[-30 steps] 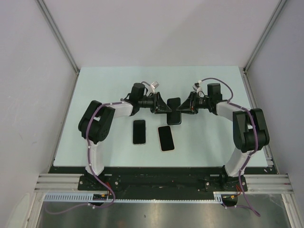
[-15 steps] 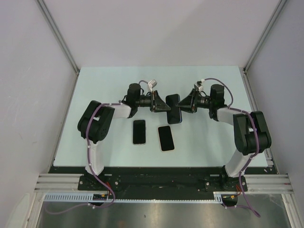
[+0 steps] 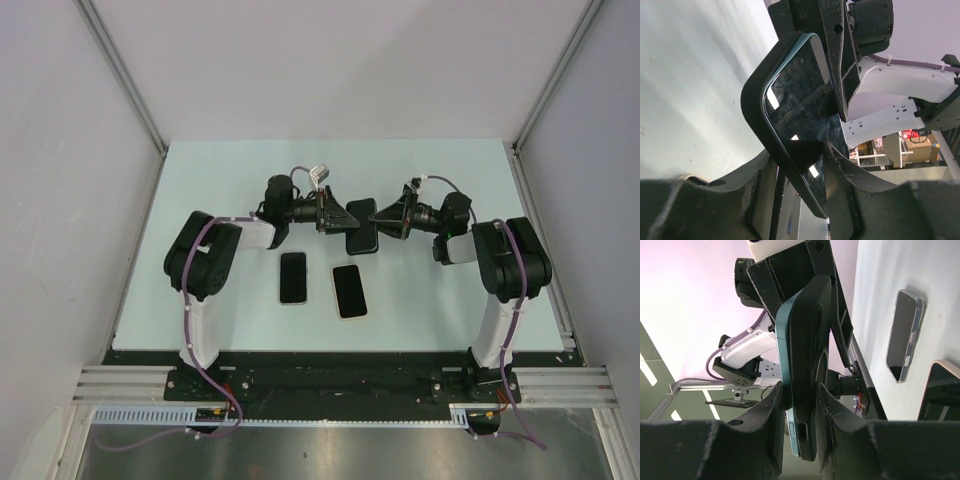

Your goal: Put the phone into the phone case

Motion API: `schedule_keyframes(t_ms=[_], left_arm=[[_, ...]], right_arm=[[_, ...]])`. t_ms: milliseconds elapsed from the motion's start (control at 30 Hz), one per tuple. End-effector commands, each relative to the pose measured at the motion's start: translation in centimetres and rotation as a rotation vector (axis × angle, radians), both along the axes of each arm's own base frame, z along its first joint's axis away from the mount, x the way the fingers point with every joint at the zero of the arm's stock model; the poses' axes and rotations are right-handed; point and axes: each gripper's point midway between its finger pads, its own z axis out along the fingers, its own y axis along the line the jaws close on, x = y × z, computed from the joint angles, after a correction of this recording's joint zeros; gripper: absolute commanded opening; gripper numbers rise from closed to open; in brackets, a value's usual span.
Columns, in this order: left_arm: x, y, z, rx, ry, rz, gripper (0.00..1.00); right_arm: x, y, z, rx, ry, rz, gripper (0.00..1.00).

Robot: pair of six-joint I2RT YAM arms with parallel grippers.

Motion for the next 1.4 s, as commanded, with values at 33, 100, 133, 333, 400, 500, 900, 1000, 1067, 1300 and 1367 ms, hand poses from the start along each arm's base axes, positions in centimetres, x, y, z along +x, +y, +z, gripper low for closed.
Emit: schedule_keyframes(t_ms=[33, 100, 133, 333, 400, 500, 900, 1000, 1067, 1300, 1367], left_arm=[[-0.4, -0.5, 0.5, -0.017, -0.034, -0.018, 0.43], [-0.4, -0.4, 0.3, -0.016, -0.026, -0.018, 0.34], [-0.4, -0.5, 0.4, -0.018, -0.028, -0.019, 0.31], [-0.3, -0.5, 0.2, -0.029, -0.007, -0.019, 0.3], [-0.2, -0.6, 0.1, -0.03, 0.001, -0.017, 0.3], [-0.2, -0.6, 0.2, -0.036, 0.008, -0.016, 0.3], [-0.6, -0.4, 0.3, -0.021, -0.003, -0.021, 0.36], [-0.6, -0.4, 0.1, -0.014, -0.002, -0.021, 0.2], [-0.8, -0.3, 0.2, -0.012, -0.006, -0.028, 0.12], [-2.2, -0.4, 0.4, -0.008, -0.015, -0.073, 0.0], [-2.8, -0.5, 0.7, -0.018, -0.023, -0.091, 0.0]], right_arm=[[-1.5, 0.3, 3.0, 0.056, -0.228, 0.037, 0.1], [-1.3, 0.4, 2.3, 0.031, -0.222, 0.032, 0.3], [-1.3, 0.3, 2.5, 0.027, -0.231, 0.029, 0.34], [-1.5, 0.3, 2.6, 0.023, -0.236, 0.034, 0.46], [-1.5, 0.3, 2.8, 0.027, -0.244, 0.036, 0.46], [-1.5, 0.3, 2.7, 0.019, -0.245, 0.032, 0.33], [-0.3, 0.1, 0.5, -0.175, -0.247, -0.025, 0.09], [-0.1, -0.3, 0.7, -0.175, -0.247, -0.039, 0.35], [0.1, -0.3, 0.9, -0.178, -0.25, -0.048, 0.39], [1.1, -0.3, 2.3, -0.212, -0.326, -0.073, 0.42], [1.4, -0.4, 2.9, -0.211, -0.351, -0.083, 0.44]])
